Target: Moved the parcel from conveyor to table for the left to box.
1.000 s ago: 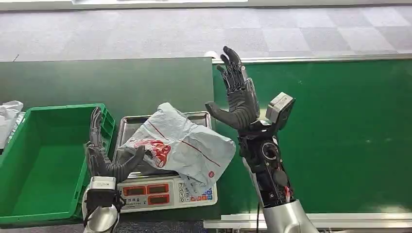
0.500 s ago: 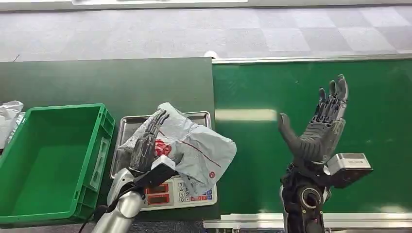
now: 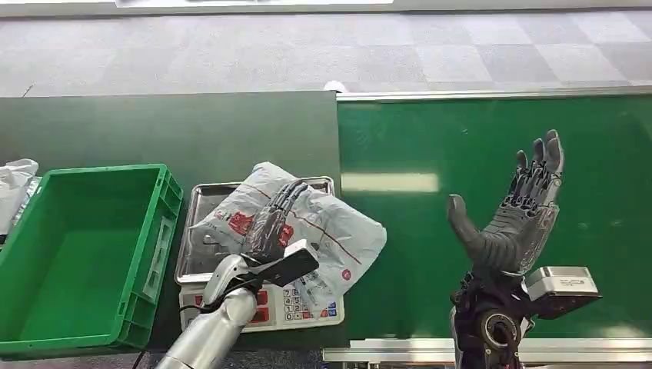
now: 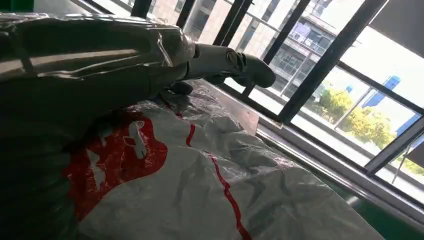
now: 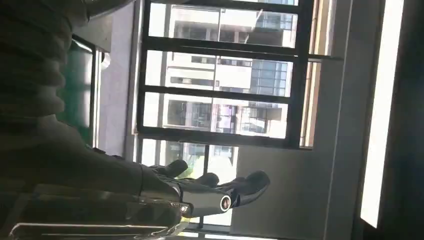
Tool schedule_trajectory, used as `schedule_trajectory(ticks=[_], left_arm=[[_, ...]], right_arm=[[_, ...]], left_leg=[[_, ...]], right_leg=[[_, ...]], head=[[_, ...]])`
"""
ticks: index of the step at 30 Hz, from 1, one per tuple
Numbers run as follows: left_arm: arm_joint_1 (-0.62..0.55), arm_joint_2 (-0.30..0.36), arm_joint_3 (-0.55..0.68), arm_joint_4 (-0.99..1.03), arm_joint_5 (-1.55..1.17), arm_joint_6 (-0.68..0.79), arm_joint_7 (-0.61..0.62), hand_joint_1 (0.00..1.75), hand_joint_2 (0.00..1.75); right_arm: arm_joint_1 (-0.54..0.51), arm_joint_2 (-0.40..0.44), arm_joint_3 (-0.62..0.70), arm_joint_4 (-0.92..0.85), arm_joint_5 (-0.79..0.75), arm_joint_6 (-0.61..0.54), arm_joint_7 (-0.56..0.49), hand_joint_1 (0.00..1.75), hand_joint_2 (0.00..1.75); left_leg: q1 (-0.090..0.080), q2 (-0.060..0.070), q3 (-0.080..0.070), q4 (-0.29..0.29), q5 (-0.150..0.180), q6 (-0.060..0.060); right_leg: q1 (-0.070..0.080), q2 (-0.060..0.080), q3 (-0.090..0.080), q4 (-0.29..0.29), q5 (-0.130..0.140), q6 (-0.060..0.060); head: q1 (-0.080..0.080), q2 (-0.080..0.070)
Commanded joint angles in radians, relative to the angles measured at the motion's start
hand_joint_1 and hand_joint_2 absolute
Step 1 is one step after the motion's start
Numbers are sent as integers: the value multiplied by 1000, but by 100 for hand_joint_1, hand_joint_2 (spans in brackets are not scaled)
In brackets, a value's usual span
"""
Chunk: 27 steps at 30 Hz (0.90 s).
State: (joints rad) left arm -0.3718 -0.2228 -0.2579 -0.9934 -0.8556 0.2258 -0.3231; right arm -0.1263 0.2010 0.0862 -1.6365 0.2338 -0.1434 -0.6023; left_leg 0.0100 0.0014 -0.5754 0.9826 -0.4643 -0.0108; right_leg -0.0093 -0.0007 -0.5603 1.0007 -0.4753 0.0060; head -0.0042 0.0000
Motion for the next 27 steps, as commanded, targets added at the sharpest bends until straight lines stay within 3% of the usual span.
schedule_trajectory(ticks=[1, 7, 8, 9, 10, 23, 27], left_arm=[[-50, 9, -32, 133, -66, 38, 53, 0, 175], [-136, 8, -121, 321, -518, 179, 377, 0, 175], [-141, 2, -106, 344, -543, 186, 383, 38, 175], [-143, -1, -92, 364, -553, 190, 389, 150, 175], [-145, 0, -77, 382, -567, 192, 385, 173, 175], [-95, 2, 18, 216, -585, 309, 258, 175, 175], [-28, -13, 11, 48, -379, 389, 49, 175, 175]], right_arm=[[0, -1, -13, 3, 0, 9, 2, 0, 175], [-4, 15, -34, -1, -4, 39, 18, 0, 175], [-2, 18, -38, -2, -3, 45, 18, 0, 175], [4, 17, -38, -3, -5, 52, 15, 0, 175], [10, 19, -41, -4, -7, 56, 12, 0, 175], [6, 51, -86, -32, -51, 129, 20, 0, 175], [22, 51, -96, -24, -58, 127, 20, 0, 175]], left_leg=[[0, -1, 1, -1, 1, 0], [0, -3, 1, -1, 1, 0], [0, -2, 2, -1, 1, 0], [0, -1, 2, -1, 0, 0], [0, -1, 3, -2, 1, 0], [0, 1, 6, -1, 1, 0], [0, 2, 6, -3, 1, 1]], right_leg=[[0, -1, 2, -2, 1, 0], [0, -3, 2, -2, 0, 0], [0, -2, 3, -1, 0, 0], [0, -1, 3, -1, 0, 0], [0, -1, 4, -2, 1, 0], [0, 1, 6, -1, 1, 0], [0, 2, 7, -4, 2, 0]], head=[[0, 0], [0, 0], [0, 0], [0, 0], [0, 0], [0, 0], [0, 0]])
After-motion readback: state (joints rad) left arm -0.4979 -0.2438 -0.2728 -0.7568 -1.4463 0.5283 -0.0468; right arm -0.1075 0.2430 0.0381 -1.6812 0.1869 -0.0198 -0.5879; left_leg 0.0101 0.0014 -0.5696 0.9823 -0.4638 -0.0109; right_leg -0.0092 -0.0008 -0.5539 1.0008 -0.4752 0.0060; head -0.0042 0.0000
